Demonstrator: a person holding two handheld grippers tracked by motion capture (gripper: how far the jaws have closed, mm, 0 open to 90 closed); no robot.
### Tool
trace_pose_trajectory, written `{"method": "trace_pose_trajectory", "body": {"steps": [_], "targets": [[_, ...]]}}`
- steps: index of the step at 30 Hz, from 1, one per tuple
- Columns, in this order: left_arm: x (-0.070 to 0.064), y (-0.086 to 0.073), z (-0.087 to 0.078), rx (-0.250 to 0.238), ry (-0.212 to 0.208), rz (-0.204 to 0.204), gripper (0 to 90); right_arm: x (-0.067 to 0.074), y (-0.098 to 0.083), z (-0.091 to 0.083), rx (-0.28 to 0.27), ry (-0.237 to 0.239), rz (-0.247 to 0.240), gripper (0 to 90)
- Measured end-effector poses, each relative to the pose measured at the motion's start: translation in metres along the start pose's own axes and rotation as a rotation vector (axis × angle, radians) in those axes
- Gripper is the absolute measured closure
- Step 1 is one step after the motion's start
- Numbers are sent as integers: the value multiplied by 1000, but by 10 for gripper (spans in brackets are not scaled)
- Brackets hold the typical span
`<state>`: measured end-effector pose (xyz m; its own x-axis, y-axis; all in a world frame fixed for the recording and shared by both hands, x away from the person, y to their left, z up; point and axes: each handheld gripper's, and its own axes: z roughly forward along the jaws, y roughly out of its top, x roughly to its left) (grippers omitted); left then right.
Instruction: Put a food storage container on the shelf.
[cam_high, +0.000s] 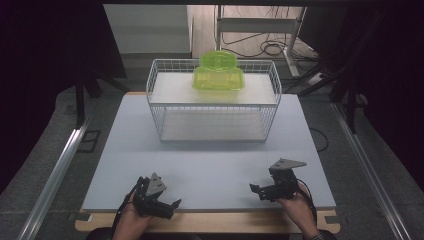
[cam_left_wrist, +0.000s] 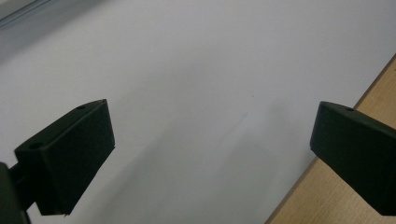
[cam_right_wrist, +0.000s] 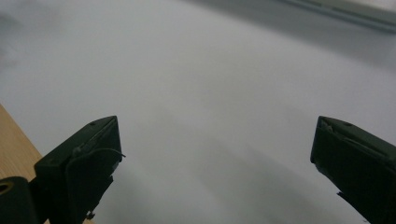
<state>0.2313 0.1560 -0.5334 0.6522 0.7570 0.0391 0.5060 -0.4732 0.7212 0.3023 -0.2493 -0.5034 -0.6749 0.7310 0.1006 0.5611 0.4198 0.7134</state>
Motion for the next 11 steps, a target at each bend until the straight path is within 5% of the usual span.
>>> {"method": "trace_pose_trajectory", "body": {"steps": [11], "targets": [[2,0,0,5,6,-12,0,-2,-12,7,62,-17,17,21]]}}
